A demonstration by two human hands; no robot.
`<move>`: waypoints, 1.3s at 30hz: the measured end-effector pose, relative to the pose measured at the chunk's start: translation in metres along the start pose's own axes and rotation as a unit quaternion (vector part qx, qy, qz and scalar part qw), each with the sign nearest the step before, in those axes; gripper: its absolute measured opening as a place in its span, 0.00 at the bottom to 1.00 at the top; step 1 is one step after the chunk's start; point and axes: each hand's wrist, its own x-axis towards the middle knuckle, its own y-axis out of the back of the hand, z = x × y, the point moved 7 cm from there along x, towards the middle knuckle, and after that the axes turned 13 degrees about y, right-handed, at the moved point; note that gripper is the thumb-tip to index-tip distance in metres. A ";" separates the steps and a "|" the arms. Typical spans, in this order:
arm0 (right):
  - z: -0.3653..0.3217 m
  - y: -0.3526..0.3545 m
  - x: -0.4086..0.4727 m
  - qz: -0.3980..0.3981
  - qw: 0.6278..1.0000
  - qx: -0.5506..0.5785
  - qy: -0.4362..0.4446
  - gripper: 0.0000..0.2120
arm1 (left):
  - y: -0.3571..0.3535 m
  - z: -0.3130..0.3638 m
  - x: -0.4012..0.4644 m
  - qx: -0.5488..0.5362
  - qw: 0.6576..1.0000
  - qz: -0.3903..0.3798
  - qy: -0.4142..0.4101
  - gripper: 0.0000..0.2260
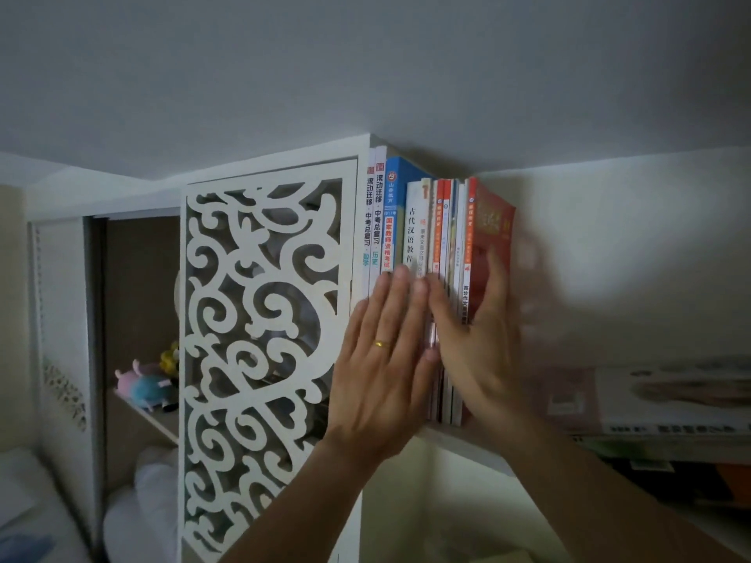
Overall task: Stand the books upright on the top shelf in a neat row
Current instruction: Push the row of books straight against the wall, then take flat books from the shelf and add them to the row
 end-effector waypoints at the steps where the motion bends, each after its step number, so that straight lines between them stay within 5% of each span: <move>1: 0.002 0.002 0.002 -0.012 1.000 0.007 0.002 0.39 | -0.004 0.001 -0.002 0.010 1.000 -0.003 -0.006 0.26; 11: 0.007 -0.008 0.012 -0.055 0.998 -0.027 0.022 0.36 | -0.013 0.001 0.002 0.041 0.998 -0.040 0.027 0.30; 18: -0.017 0.011 -0.012 -0.171 0.973 -0.150 0.031 0.41 | 0.000 0.010 -0.001 0.090 0.990 -0.100 0.031 0.30; 23: -0.039 0.047 -0.028 -0.190 0.965 -0.172 0.058 0.35 | 0.026 0.034 -0.004 0.025 0.993 -0.101 0.049 0.31; 27: -0.052 0.123 -0.056 -0.111 0.968 -0.225 0.032 0.25 | 0.048 0.093 -0.028 -0.102 0.992 -0.077 0.008 0.27; 32: -0.057 0.254 -0.113 0.039 0.964 -0.257 -0.060 0.03 | 0.020 0.169 -0.031 -0.123 0.962 -0.244 0.026 0.39; 36: -0.060 0.333 -0.120 0.093 0.966 -0.223 -0.096 0.05 | 0.004 0.191 -0.005 -0.051 0.964 -0.258 -0.038 0.43; 39: -0.045 0.346 -0.110 0.052 0.974 -0.153 -0.157 0.06 | -0.002 0.204 0.012 0.042 0.964 -0.245 -0.094 0.47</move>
